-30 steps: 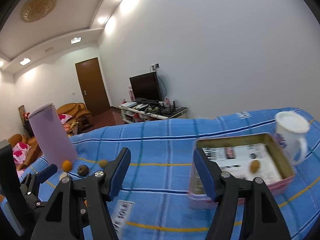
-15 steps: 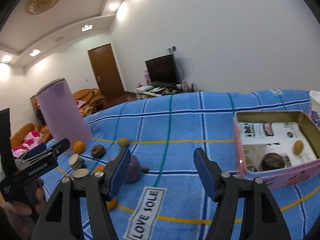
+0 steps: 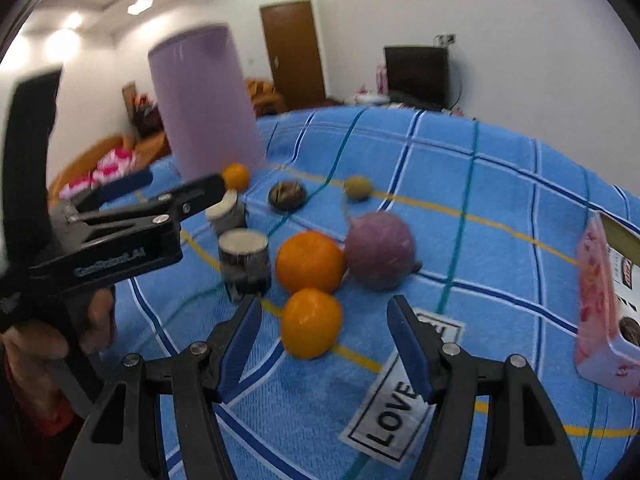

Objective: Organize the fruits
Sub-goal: 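Grasp the orange with the right tool while the left grasps a cut cylinder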

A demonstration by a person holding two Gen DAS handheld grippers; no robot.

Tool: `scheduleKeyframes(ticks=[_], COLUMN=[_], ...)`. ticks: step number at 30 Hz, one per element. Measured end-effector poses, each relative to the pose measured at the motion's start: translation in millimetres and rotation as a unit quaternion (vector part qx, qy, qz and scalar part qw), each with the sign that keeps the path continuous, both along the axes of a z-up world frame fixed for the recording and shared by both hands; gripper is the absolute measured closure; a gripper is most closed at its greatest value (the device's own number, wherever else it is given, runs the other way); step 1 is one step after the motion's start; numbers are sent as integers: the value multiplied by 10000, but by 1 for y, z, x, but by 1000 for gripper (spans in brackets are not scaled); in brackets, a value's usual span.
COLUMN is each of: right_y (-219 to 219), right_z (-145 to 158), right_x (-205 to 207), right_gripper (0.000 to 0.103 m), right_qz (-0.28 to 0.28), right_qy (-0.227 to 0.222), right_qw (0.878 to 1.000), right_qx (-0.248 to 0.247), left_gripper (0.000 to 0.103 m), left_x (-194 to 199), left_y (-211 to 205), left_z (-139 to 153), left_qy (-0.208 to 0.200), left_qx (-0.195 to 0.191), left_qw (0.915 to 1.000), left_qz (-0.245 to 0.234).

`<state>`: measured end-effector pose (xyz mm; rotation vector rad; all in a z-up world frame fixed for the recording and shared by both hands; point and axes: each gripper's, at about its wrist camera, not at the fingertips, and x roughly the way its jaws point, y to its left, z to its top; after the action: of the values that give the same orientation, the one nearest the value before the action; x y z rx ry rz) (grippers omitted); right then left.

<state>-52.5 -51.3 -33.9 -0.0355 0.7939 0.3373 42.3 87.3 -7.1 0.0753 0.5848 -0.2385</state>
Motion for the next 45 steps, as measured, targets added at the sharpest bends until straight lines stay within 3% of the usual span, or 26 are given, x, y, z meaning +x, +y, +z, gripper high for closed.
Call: scheduleKeyframes(ticks=[4,7,12,14,20,26,31,33,36,40,45], right_y=[10,10,0,-14,-50,-46,-45,-46,-49,-50,-49], right_z=[-11,-15,-12,-8,-6,-4,-4,-6,-7,-8,-8], right_x=[9,14,7,1,0,-2,-2,1,1,2,2], right_gripper=[57,65,65,65,65,65,65,65,65,65,65], right_qz=[124,113,-37,-200,-632,-582,-564,-575,-581,-549,-529], right_qy=[294,456,442,364,378,356,341,386,422,445,443], right_qw=[9990,9984,9987,9991,9941,9948,9952,9946,9939,9940,9942], right_qx=[-302,-320,-236,20,794,762,721,773,838,839,820], left_gripper=[0,0,1,4,20,22,50,55,52,27,20], left_x=[-2,-4,0,3,11,16,12,11,13,18,22], left_y=[-17,-27,-27,-23,-19,-19,-22,-22,-17,-5,-6], left_z=[-6,-10,-15,-17,-26,-32,-30,-30,-31,-33,-37], left_qy=[58,112,349,453,844,1075,1092,1126,1228,1321,1351], left_qx=[344,536,511,413,300,223,56,-5,-169,-225,-84], left_qw=[9989,9971,9966,9969,9946,9929,9908,9893,9875,9891,9902], left_qz=[-307,-534,-542,-499,-529,-463,-800,-932,-971,-609,-331])
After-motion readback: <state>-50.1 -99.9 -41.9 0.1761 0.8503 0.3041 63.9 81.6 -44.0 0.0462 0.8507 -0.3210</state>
